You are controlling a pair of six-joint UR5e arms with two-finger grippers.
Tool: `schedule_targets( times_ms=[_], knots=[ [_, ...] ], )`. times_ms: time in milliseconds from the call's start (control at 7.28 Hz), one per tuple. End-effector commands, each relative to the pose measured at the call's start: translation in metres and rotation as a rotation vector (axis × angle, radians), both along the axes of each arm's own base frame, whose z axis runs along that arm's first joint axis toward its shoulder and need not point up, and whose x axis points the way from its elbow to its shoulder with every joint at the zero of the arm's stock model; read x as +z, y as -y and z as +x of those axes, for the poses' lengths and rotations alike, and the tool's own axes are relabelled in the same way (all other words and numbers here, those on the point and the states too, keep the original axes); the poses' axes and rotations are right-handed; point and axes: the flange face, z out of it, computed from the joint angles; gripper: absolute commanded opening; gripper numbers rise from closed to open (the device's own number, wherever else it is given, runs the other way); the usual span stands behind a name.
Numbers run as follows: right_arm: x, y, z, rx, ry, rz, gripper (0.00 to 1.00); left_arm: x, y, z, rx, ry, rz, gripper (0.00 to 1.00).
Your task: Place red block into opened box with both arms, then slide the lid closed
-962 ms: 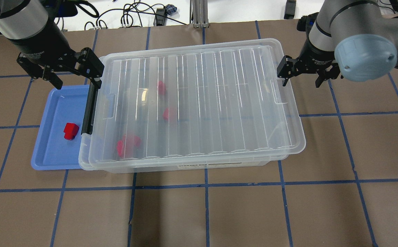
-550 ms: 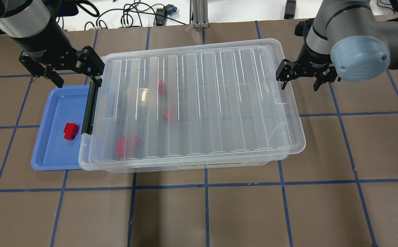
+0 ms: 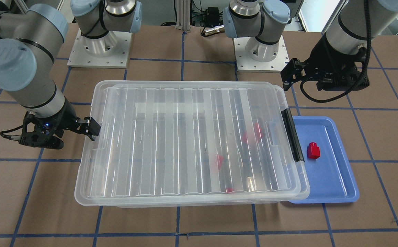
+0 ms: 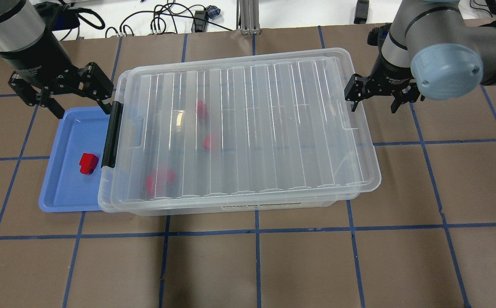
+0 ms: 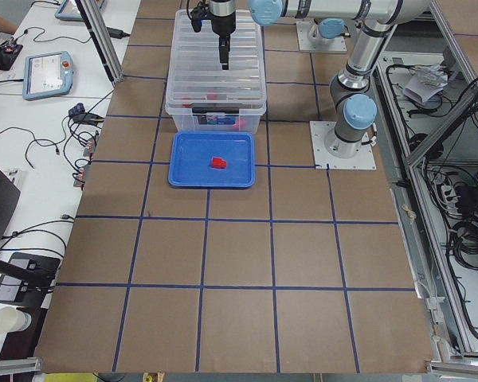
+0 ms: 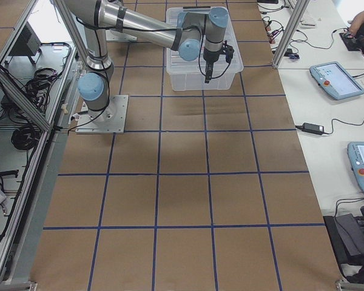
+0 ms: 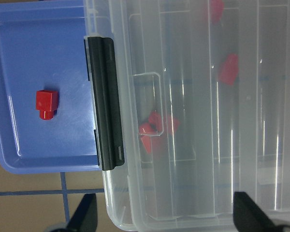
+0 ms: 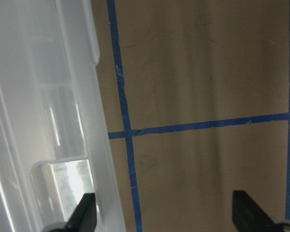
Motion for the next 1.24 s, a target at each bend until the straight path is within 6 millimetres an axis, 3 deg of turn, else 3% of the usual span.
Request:
schedule_targets(
  times_ms=[0,137,412,550,824,1099],
  knots=[
    [-0.001,0.003,-0.019,0.058,-0.039,0.009,1.00,-0.016,0.001,0.037,0.074,-0.015,0.077,1.00],
    [-0.001,0.004,-0.034,0.052,-0.039,0.010,1.00,-0.026,0.009,0.070,0.131,-0.022,0.086,1.00],
    [0.000,0.007,-0.070,0.076,-0.042,0.014,1.00,-0.058,0.035,0.108,0.134,-0.027,0.048,1.00],
    [0.000,0.007,-0.089,0.098,-0.055,0.021,1.00,-0.083,0.046,0.118,0.031,-0.026,-0.005,1.00],
    [0.001,0.007,-0.121,0.118,-0.051,0.019,1.00,-0.155,0.056,0.141,-0.074,-0.022,-0.068,1.00],
    [0.003,0.006,-0.147,0.147,-0.050,0.017,1.00,-0.204,0.047,0.160,-0.150,-0.027,-0.080,1.00]
  ],
)
